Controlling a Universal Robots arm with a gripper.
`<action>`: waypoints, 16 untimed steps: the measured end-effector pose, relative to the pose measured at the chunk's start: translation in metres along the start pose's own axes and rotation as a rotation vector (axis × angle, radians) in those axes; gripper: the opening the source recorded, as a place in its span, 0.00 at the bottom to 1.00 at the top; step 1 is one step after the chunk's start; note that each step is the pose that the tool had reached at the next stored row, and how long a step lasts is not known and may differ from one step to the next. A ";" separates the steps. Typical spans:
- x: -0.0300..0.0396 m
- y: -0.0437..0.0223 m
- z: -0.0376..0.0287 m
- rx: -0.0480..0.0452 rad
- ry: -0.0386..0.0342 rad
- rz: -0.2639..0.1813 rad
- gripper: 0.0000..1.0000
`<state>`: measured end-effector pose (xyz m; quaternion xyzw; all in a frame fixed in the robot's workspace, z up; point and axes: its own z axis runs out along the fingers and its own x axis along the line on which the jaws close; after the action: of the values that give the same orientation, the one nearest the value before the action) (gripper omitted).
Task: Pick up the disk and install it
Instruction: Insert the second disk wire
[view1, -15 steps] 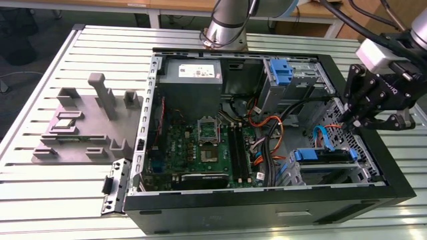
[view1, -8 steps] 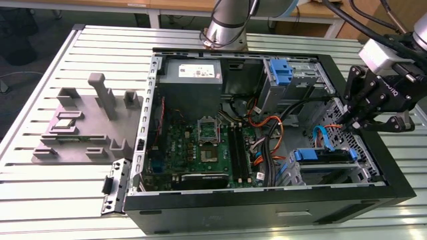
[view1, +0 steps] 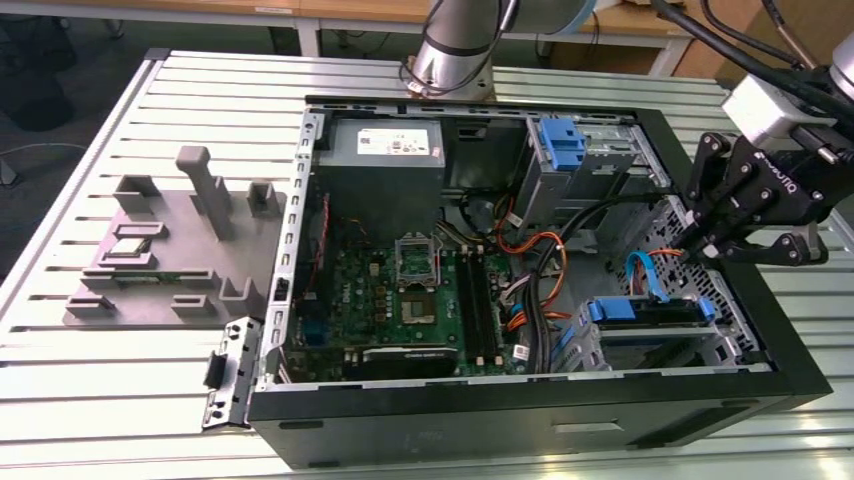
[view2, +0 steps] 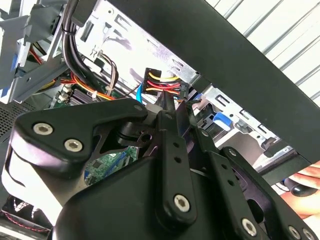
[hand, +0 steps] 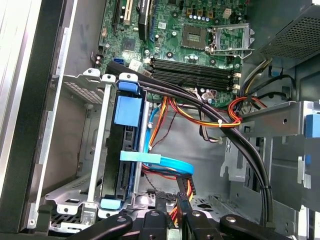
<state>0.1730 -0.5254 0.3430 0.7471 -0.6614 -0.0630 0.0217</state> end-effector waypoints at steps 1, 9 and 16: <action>0.0002 -0.0009 -0.0001 -0.0002 -0.0001 0.000 0.24; 0.0007 -0.0056 -0.0007 -0.0025 -0.0003 0.000 0.24; 0.0013 -0.0078 -0.0007 -0.0119 -0.0015 0.001 0.24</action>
<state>0.1809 -0.5257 0.3427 0.7467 -0.6612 -0.0675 0.0257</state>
